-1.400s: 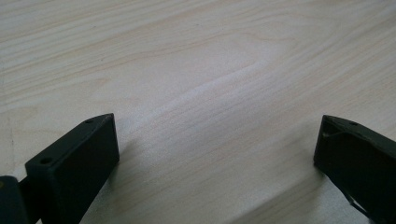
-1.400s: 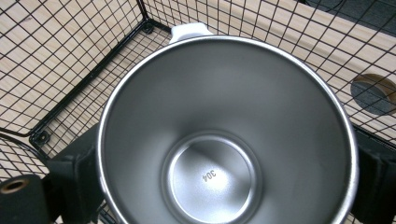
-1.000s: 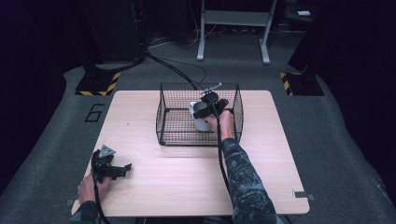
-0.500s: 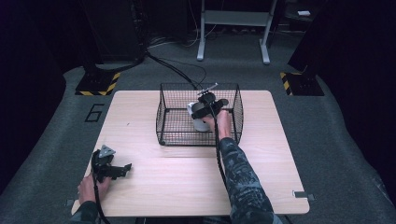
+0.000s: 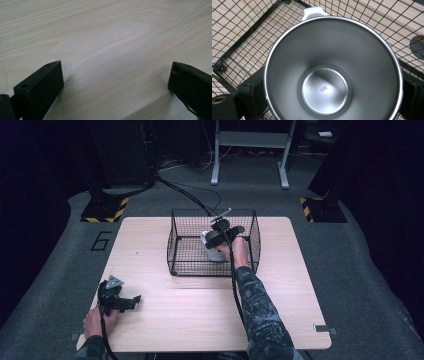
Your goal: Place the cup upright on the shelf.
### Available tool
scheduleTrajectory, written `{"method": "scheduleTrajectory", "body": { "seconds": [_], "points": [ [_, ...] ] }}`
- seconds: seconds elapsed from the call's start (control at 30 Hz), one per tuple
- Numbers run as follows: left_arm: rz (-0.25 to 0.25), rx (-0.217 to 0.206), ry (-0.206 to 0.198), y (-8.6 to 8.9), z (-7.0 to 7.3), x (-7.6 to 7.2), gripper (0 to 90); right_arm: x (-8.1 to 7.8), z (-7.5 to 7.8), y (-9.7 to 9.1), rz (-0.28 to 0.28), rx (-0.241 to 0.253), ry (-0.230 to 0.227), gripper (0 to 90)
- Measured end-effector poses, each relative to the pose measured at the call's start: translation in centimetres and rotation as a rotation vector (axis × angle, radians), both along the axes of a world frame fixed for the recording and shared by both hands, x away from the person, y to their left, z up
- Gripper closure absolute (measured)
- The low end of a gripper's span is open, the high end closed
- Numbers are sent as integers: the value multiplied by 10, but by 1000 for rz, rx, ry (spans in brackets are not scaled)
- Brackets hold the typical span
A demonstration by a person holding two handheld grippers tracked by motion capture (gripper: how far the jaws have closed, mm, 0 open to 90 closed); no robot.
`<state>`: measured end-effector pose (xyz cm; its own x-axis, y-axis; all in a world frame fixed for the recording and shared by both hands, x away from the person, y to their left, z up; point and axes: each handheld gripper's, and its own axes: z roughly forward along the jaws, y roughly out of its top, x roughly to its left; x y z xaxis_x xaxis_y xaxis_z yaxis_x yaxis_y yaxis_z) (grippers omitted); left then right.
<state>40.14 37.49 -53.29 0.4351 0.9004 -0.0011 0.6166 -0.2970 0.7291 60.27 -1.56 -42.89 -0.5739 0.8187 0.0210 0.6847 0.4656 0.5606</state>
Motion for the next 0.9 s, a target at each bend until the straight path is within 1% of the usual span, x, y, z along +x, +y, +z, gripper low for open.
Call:
{"method": "scheduleTrajectory", "body": {
  "seconds": [0.07, 0.1, 0.13, 0.17, 0.23, 0.33, 0.4, 0.43, 0.5, 0.53, 0.57, 0.6, 0.73, 0.77, 0.8, 0.83, 0.87, 0.9],
  "points": [
    [1, 0, 1, 0, 0, 0, 1, 0, 0, -1, 6, -3, -5, 60],
    [0, 0, 0, 0, 0, 0, 1, -1, 0, 0, -9, -1, 6, 59],
    [0, 0, 1, 0, 0, 0, 1, -1, 0, -1, 7, -4, 2, 58],
    [0, 0, 1, 0, 0, 0, 1, -1, 0, -1, 7, -4, 2, 58],
    [0, 0, 1, 0, 0, 0, 1, -2, 1, -1, 5, -9, 15, 55],
    [0, 0, 1, 0, 0, 0, 1, -2, 2, -2, 9, -11, 24, 48],
    [0, 0, 1, 0, 0, 0, 1, -3, 3, -4, 13, 13, 19, 32],
    [1, 0, 1, 0, 0, 0, 1, -4, 4, -5, 5, 26, 18, 27],
    [1, 0, 1, 0, 0, 0, 1, -6, 8, -6, 5, 38, 9, 23],
    [1, 0, 1, 0, 0, 0, 1, -7, 10, -6, 4, 38, 17, 18],
    [0, 0, 0, 0, 0, 0, 1, -8, 11, -7, 9, 36, 13, 8],
    [0, 0, 0, 0, 0, 0, 1, -11, 14, -9, 12, 52, 15, 0],
    [0, 0, 0, 0, 0, 0, 1, -15, 18, -12, 18, 69, 8, 0],
    [1, 0, 1, 0, 0, 0, 1, -17, 20, -13, 20, 74, 4, 0],
    [0, 0, 0, 0, 0, 0, 1, -18, 22, -14, 27, 69, 1, 0],
    [1, 0, 1, 0, 0, 0, 1, -21, 24, -15, 29, 72, -13, 0],
    [-4, 7, 0, 0, 0, 0, 1, -25, 30, -17, 34, 90, -27, 0],
    [-4, 7, 0, 0, 0, 0, 1, -25, 30, -17, 34, 90, -27, 0]
  ]
}}
